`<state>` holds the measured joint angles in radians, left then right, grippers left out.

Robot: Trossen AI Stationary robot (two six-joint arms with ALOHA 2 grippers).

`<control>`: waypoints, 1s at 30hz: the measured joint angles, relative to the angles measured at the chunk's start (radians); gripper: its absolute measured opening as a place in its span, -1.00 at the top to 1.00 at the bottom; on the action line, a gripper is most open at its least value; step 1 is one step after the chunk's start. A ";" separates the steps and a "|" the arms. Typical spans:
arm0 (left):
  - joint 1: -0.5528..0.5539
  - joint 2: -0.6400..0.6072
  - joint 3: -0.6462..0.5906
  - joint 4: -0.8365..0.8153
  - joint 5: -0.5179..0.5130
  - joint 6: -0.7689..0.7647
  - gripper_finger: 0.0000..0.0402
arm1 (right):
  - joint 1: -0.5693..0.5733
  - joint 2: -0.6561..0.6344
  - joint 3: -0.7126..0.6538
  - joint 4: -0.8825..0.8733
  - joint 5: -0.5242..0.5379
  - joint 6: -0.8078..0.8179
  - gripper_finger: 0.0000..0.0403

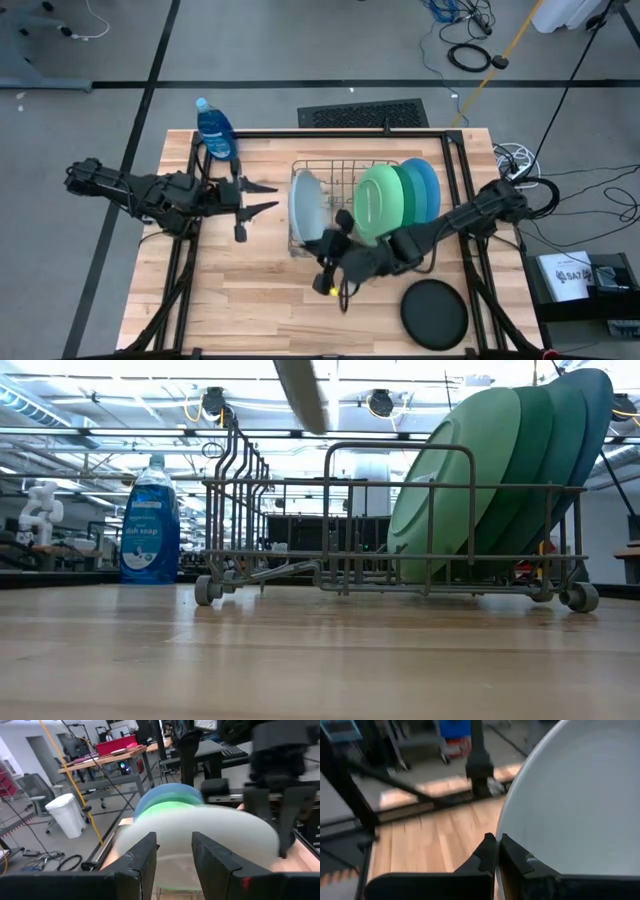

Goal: Sort dishes
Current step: Put the white plate into the dish rack

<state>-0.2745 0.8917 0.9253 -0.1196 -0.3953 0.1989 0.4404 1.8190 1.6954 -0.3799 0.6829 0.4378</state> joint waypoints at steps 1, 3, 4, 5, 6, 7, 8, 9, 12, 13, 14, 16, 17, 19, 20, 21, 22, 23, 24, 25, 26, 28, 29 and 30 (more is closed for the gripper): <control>0.000 0.000 0.000 0.000 0.003 0.001 0.37 | -0.012 -0.017 -0.037 0.077 -0.016 -0.027 1.00; 0.000 0.000 0.000 0.000 0.011 0.002 0.37 | -0.034 -0.044 -0.113 0.231 -0.064 -0.083 1.00; 0.000 0.000 0.000 -0.001 0.015 0.002 0.37 | -0.044 -0.061 -0.153 0.292 -0.085 -0.109 1.00; 0.000 0.000 0.000 -0.002 0.018 0.002 0.37 | -0.051 -0.078 -0.186 0.326 -0.103 -0.124 1.00; 0.000 0.000 0.000 -0.001 0.019 0.002 0.37 | -0.058 -0.099 -0.219 0.346 -0.111 -0.126 1.00; 0.000 0.000 0.000 -0.001 0.020 0.005 0.37 | -0.062 -0.124 -0.253 0.354 -0.111 -0.123 1.00; 0.000 0.000 0.000 -0.002 0.020 0.010 0.37 | -0.063 -0.152 -0.288 0.357 -0.110 -0.106 1.00; 0.000 0.000 0.000 -0.002 0.021 0.013 0.37 | -0.064 -0.181 -0.323 0.358 -0.108 -0.086 1.00; 0.000 0.000 0.000 -0.002 0.021 0.018 0.37 | -0.059 -0.261 -0.443 0.399 -0.086 -0.026 1.00; 0.000 0.000 0.000 -0.002 0.021 0.018 0.37 | -0.055 -0.286 -0.489 0.428 -0.078 -0.011 1.00; 0.000 0.001 0.000 -0.002 0.021 0.018 0.37 | -0.053 -0.313 -0.535 0.466 -0.077 0.001 1.00; 0.000 0.001 0.000 -0.002 0.022 0.020 0.37 | -0.050 -0.358 -0.622 0.552 -0.079 0.039 1.00; 0.000 0.001 0.000 -0.002 0.023 0.021 0.37 | -0.050 -0.377 -0.666 0.587 -0.079 0.063 1.00; 0.000 0.001 0.000 -0.002 0.024 0.023 0.37 | -0.054 -0.397 -0.748 0.641 -0.078 0.123 1.00; 0.000 0.001 0.000 -0.002 0.024 0.024 0.37 | -0.057 -0.400 -0.788 0.671 -0.077 0.149 1.00; 0.000 0.001 0.000 -0.002 0.024 0.025 0.37 | -0.060 -0.400 -0.825 0.708 -0.078 0.167 1.00; 0.000 0.001 0.000 -0.002 0.024 0.025 0.37 | -0.061 -0.401 -0.855 0.762 -0.075 0.173 1.00; 0.000 0.001 0.000 -0.002 0.024 0.025 0.37 | -0.063 -0.404 -0.882 0.825 -0.076 0.175 1.00; 0.000 0.001 0.000 -0.002 0.025 0.025 0.37 | -0.064 -0.405 -0.903 0.873 -0.078 0.175 1.00; 0.000 0.001 0.000 -0.002 0.025 0.025 0.37 | -0.066 -0.406 -0.919 0.904 -0.079 0.172 1.00; 0.000 0.001 0.000 -0.002 0.025 0.025 0.37 | -0.067 -0.406 -0.930 0.912 -0.081 0.172 1.00; 0.000 0.001 0.000 -0.002 0.025 0.024 0.37 | -0.068 -0.406 -0.947 0.911 -0.083 0.182 1.00; 0.000 0.001 0.000 -0.002 0.025 0.024 0.37 | -0.070 -0.406 -0.953 0.908 -0.082 0.195 1.00; 0.000 0.001 0.000 -0.003 0.025 0.025 0.37 | -0.073 -0.406 -0.958 0.902 -0.081 0.212 1.00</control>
<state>-0.2745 0.8925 0.9253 -0.1221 -0.3702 0.2237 0.3673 1.4134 0.7379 0.5225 0.6020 0.6494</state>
